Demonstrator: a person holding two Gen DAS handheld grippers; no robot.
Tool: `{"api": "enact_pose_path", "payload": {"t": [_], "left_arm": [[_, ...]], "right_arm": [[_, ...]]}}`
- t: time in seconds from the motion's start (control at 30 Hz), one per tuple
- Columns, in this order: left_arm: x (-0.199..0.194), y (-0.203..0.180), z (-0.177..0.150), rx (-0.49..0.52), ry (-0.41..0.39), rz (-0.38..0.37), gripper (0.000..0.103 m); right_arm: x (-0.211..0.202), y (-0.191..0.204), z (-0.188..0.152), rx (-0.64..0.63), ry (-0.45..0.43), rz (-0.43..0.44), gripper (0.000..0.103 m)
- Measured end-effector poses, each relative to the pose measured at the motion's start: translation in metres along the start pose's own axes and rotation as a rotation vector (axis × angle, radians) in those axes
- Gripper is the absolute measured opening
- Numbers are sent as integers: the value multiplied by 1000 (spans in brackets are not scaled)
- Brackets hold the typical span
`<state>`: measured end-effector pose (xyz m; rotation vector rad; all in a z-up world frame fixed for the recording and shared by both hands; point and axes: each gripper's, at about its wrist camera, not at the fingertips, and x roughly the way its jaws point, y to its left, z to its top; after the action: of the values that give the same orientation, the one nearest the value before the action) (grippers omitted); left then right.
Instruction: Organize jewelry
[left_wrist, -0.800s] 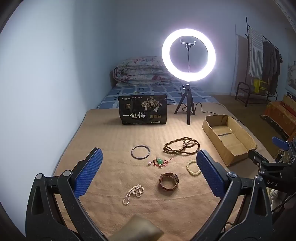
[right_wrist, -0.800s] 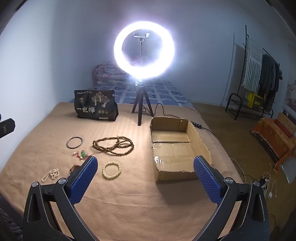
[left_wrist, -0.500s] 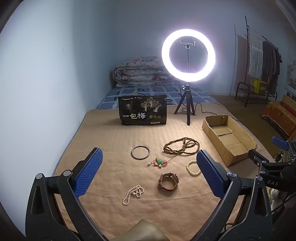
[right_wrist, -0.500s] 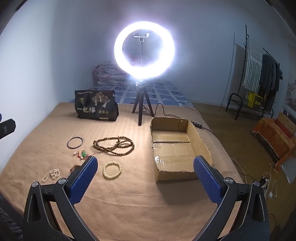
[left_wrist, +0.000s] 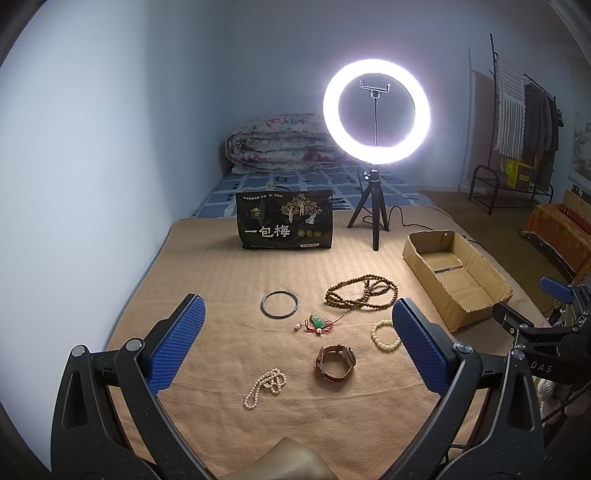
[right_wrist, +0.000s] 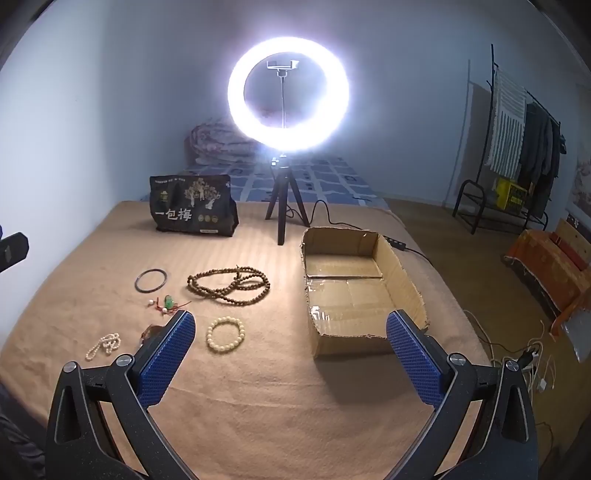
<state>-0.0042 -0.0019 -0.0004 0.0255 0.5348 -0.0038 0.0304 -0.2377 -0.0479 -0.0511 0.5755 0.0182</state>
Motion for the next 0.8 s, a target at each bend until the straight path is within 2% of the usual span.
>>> {"api": "enact_pose_path", "payload": {"t": [0.8], "left_arm": [[-5, -7, 11, 3, -2, -3, 103]], "right_arm": [[1, 1, 0, 4, 4, 2, 103]]}}
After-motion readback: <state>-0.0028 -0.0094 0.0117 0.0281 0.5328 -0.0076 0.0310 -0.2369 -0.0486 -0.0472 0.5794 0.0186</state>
